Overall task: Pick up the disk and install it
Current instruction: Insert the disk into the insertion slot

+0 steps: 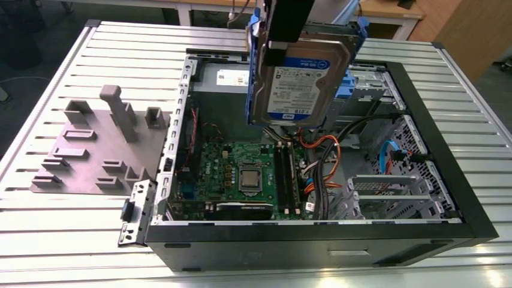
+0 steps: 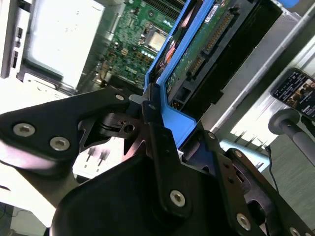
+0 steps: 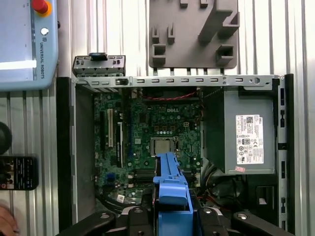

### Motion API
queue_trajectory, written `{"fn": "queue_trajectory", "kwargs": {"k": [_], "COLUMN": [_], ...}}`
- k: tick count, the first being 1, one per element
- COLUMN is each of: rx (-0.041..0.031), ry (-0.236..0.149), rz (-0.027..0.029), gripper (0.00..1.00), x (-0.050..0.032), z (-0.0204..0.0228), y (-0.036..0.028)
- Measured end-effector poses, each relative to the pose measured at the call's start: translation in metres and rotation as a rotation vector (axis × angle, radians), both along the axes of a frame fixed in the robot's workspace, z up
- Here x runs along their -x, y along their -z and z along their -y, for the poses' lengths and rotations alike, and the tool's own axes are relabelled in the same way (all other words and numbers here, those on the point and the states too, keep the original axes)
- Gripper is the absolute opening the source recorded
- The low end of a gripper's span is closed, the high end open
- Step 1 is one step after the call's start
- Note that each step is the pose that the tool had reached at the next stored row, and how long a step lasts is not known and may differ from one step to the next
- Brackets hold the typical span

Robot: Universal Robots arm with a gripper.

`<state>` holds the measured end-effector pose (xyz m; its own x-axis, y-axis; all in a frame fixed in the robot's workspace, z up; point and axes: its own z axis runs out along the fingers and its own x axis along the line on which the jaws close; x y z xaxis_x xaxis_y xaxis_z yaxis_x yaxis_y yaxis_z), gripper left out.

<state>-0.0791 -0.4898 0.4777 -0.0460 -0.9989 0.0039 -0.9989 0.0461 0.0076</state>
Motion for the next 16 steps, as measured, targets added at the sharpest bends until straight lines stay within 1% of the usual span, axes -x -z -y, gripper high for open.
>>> {"fn": "queue_trajectory", "kwargs": {"k": [1, 2, 3, 8, 10, 16], "rx": [0.0001, 0.0003, 0.0003, 0.0002, 0.0005, 0.0003], "ry": [0.0, 0.0, 0.0, 0.0, 0.0, 0.0], "rz": [0.0, 0.0, 0.0, 0.0, -0.0001, 0.0], "gripper": [0.36, 0.36, 0.36, 0.36, 0.36, 0.36], "x": [0.0, -0.0016, -0.0042, -0.0214, -0.0267, -0.0273], "z": [0.0031, 0.0079, 0.0102, 0.0125, 0.0132, 0.0134], "y": [0.0001, 0.0003, 0.0006, 0.0018, 0.0021, 0.0025]}}
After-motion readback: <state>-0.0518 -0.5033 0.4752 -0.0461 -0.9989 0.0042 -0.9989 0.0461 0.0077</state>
